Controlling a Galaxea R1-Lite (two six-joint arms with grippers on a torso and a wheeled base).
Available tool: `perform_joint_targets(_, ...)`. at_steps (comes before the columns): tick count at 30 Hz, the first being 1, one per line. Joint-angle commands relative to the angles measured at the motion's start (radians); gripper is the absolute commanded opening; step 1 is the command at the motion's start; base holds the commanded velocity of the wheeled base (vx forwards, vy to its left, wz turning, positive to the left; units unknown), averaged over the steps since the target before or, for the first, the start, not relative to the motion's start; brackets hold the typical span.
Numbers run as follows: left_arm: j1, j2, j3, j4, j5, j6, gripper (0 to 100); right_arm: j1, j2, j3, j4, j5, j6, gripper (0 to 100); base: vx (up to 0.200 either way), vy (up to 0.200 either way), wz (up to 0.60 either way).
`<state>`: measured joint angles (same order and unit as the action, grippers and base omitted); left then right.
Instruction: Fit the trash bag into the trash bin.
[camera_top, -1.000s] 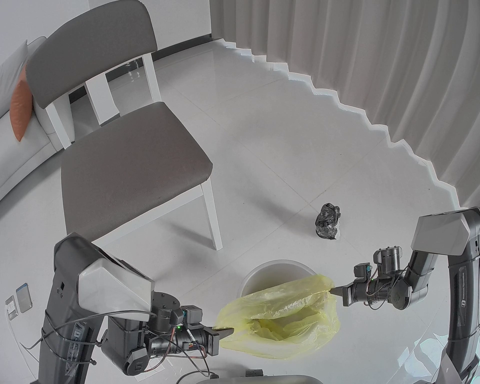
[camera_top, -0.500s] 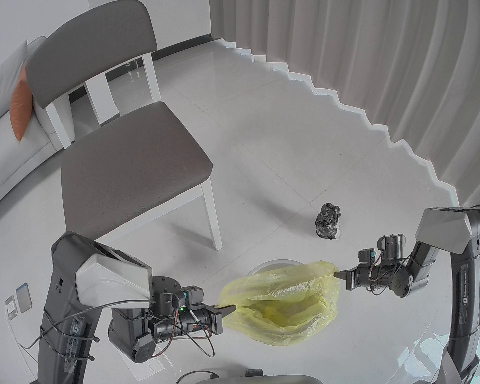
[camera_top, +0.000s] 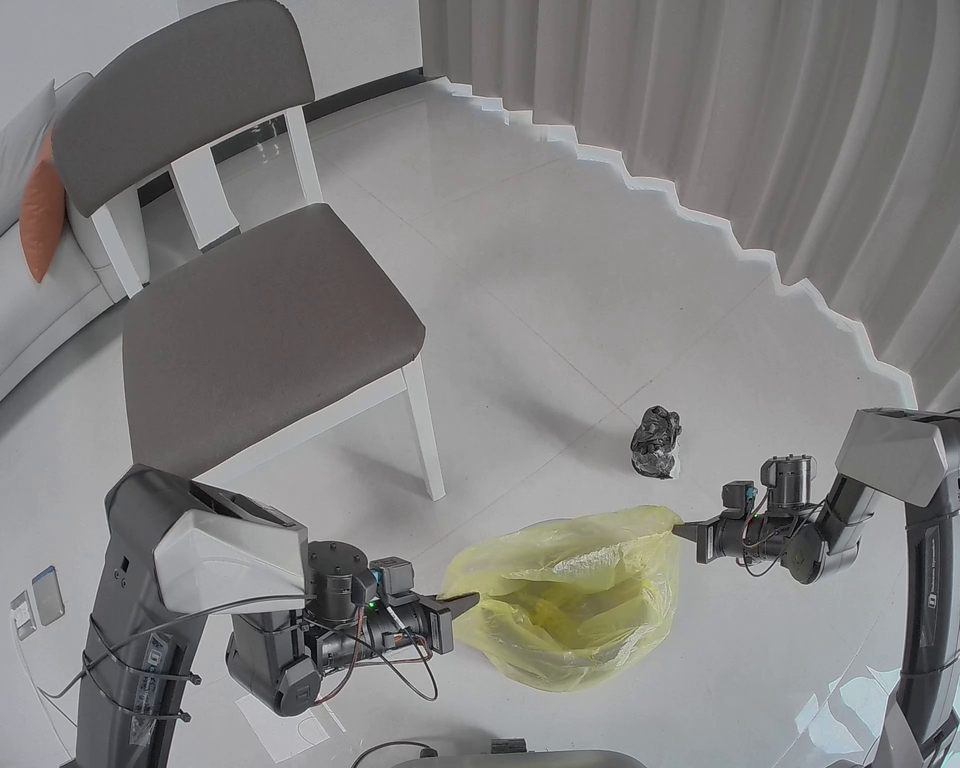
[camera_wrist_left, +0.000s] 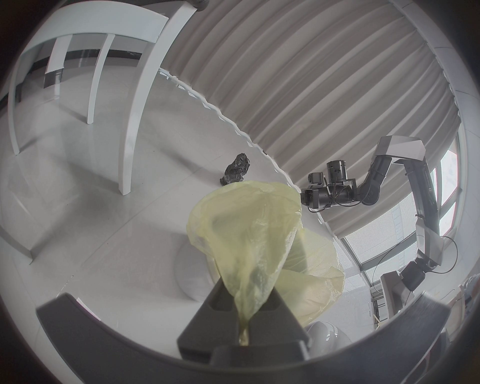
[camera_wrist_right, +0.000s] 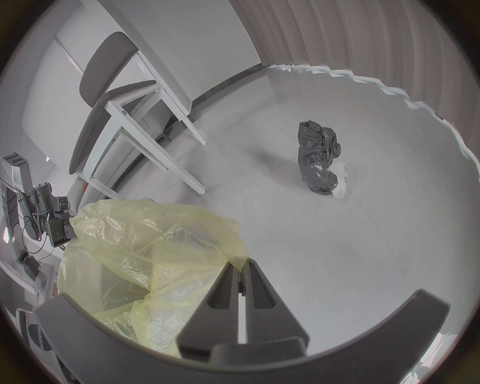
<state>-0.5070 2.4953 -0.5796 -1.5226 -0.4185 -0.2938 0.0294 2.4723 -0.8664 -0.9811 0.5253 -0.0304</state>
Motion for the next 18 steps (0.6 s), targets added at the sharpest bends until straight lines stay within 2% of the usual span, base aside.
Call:
perform_joint_targets(1, 0.002, 0.011, -0.005, -0.004, 0.001, -0.005, 0, -0.002, 0.002, -0.008, -0.001, 0.001, 0.000, 0, 0.000, 0.000, 0.00)
perform_joint_targets(18, 0.012, 0.004, -0.075, -0.004, 0.024, -0.011, 0, -0.011, 0.000, -0.045, -0.044, 0.004, -0.005, 0, 0.000, 0.000, 0.00)
